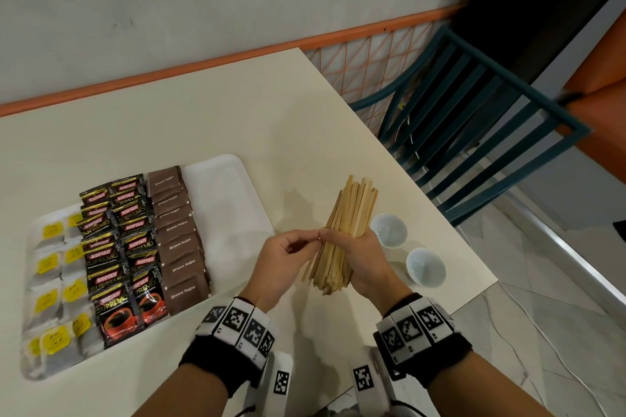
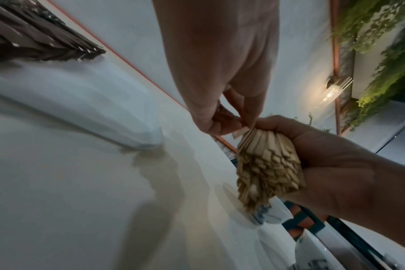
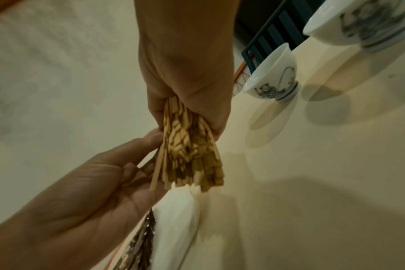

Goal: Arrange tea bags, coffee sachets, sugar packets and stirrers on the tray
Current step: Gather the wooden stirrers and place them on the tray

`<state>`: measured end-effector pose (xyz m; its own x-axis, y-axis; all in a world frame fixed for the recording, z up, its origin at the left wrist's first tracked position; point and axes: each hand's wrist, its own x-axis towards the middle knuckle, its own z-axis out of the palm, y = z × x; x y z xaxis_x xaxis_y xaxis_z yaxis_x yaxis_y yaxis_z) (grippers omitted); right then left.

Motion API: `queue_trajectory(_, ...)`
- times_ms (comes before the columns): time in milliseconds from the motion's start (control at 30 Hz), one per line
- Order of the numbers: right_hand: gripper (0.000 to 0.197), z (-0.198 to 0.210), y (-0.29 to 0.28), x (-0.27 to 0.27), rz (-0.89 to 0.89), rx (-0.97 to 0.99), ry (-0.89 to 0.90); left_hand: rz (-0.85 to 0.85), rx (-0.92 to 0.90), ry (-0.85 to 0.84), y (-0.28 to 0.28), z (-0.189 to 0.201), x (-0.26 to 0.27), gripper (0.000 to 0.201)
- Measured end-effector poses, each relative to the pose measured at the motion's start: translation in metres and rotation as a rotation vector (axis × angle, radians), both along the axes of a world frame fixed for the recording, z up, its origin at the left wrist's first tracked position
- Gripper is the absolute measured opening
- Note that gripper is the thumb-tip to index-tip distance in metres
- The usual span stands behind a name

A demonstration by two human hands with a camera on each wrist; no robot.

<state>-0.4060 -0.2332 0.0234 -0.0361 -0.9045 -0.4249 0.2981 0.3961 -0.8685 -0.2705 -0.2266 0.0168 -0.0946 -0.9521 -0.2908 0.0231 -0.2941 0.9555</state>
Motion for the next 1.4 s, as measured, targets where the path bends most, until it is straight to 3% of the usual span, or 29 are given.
queue_trajectory(200, 0.009, 0.019, -0.017, 0.007, -0.124, -0.06, 0.06, 0.061, 0.092, 0.176, -0.012, 0.012, 0.006, 0.021)
queue_trajectory(333, 0.02, 0.034, -0.025, 0.011, -0.168, -0.169, 0.142, 0.124, 0.412, 0.52, -0.014, 0.012, 0.006, 0.037)
queue_trajectory(400, 0.021, 0.039, -0.022, 0.018, -0.171, -0.243, 0.163, 0.119, 0.546, 0.589, -0.012, 0.017, 0.0, 0.044)
queue_trajectory(633, 0.03, 0.035, -0.006, 0.036, -0.128, -0.373, 0.248, 0.173, 0.567, 0.574, -0.015, 0.026, -0.015, 0.034)
queue_trajectory(800, 0.023, 0.035, -0.005, 0.036, -0.094, -0.386, 0.271, 0.125, 0.561, 0.533, -0.014, 0.026, -0.019, 0.027)
queue_trajectory(867, 0.02, 0.032, -0.006, 0.034, -0.093, -0.382, 0.293, 0.087, 0.589, 0.442, -0.013, 0.026, -0.019, 0.028)
queue_trajectory(933, 0.019, 0.026, -0.009, 0.031, -0.081, -0.375, 0.308, 0.061, 0.539, 0.238, -0.015, 0.021, -0.017, 0.036)
queue_trajectory(1000, 0.018, 0.018, -0.009, 0.027, -0.034, -0.365, 0.307, 0.067, 0.343, 0.049, -0.02, 0.019, -0.01, 0.051)
queue_trajectory(1067, 0.023, 0.005, -0.009, 0.026, 0.008, -0.358, 0.328, 0.108, 0.065, 0.049, -0.026, 0.02, 0.001, 0.062)
queue_trajectory(1133, 0.025, -0.007, -0.01, 0.028, 0.028, -0.357, 0.364, 0.007, -0.149, 0.019, -0.032, 0.028, 0.008, 0.066)
queue_trajectory(1233, 0.018, -0.016, -0.016, 0.038, 0.095, -0.383, 0.433, -0.189, -0.247, -0.188, -0.032, 0.031, 0.001, 0.096)
queue_trajectory(1300, 0.005, -0.018, -0.02, 0.042, 0.108, -0.407, 0.468, -0.104, -0.267, -0.237, -0.03, 0.026, -0.008, 0.092)
queue_trajectory(1400, 0.005, -0.025, -0.02, 0.042, 0.122, -0.421, 0.548, 0.075, -0.293, -0.241, -0.024, 0.014, -0.017, 0.062)
